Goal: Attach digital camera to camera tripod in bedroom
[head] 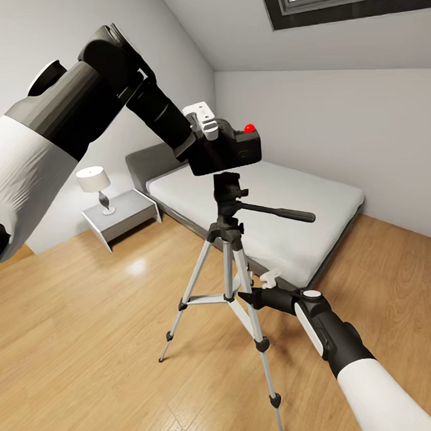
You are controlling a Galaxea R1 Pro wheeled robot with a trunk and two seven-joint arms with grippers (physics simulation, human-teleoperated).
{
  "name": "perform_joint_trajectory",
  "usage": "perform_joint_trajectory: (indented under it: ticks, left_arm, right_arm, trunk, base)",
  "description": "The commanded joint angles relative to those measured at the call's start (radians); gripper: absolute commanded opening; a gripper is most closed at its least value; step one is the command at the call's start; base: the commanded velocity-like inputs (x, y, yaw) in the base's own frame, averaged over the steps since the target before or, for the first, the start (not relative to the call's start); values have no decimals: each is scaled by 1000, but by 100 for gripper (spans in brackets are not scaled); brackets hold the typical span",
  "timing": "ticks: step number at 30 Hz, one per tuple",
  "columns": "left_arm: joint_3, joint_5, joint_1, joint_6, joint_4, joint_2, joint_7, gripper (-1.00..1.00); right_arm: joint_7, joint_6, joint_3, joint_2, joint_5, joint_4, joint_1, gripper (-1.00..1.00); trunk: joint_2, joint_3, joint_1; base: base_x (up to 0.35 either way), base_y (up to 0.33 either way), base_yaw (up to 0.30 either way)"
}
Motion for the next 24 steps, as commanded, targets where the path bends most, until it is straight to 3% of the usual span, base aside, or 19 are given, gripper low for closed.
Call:
perform_joint_trajectory:
  ticks: [1,17,24]
  left_arm:
    - [-1,-9,-1,9,-1,1,-11,-100]
    - [-2,-8,2,2,-4,1,-9,-100]
    - [-3,-15,49,-3,-14,1,-6,-100]
  right_arm:
    - [3,2,0,0,93,5,0,-100]
    - [3,1,0,0,93,5,0,-100]
    - [3,1,0,-1,93,5,0,-100]
  trunk:
    - [-2,-2,1]
    - [-2,-2,1]
    - [-2,-2,1]
  base:
    - [0,0,0]
    - [0,0,0]
    - [0,0,0]
